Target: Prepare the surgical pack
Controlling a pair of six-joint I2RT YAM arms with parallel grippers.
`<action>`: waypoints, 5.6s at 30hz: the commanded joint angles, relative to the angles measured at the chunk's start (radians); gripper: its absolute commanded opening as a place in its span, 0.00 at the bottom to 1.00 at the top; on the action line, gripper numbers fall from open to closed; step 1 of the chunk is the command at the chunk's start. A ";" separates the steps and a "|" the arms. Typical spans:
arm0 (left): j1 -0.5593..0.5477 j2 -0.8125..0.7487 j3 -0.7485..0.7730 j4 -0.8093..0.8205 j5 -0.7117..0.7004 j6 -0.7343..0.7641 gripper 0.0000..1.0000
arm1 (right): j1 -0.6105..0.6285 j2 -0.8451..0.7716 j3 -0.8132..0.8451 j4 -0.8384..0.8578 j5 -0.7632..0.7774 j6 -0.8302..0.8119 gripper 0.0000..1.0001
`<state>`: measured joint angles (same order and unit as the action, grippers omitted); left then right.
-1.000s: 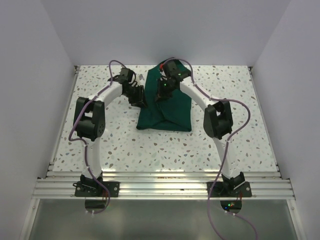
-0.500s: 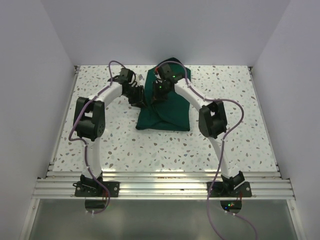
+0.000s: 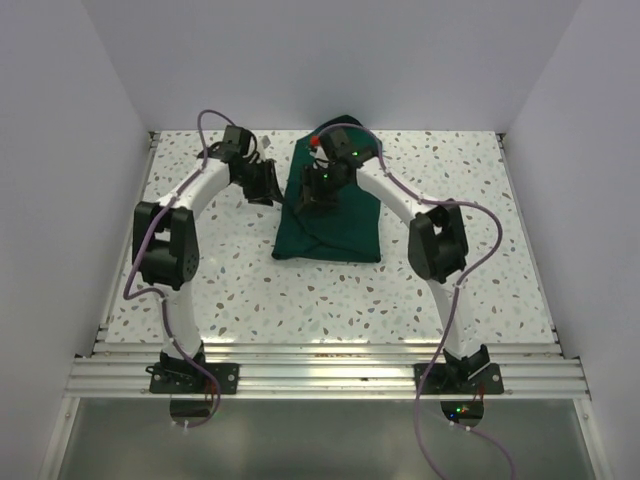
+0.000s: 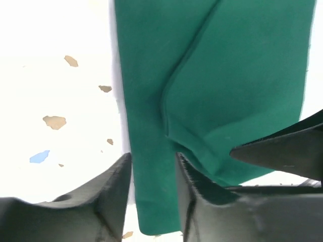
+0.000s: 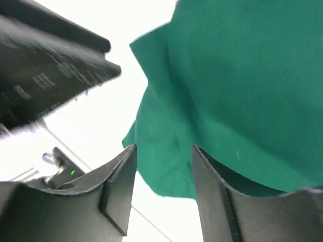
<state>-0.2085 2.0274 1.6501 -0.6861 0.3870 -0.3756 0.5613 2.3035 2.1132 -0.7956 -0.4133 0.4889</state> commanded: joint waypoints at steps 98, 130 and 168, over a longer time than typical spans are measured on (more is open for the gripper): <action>0.119 0.727 0.434 1.077 0.411 -0.769 0.31 | -0.494 0.413 -0.009 0.926 -0.211 0.554 0.15; 0.104 0.686 0.461 1.162 0.096 -0.576 0.74 | -0.558 0.464 0.261 0.849 -0.105 0.398 0.56; 0.084 0.710 0.524 1.056 -0.006 -0.583 0.47 | -0.483 0.610 0.398 0.740 -0.065 0.326 0.18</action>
<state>-0.1329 2.8098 2.2013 0.4141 0.4515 -1.0142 0.0647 2.9089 2.5328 -0.0017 -0.4999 0.8360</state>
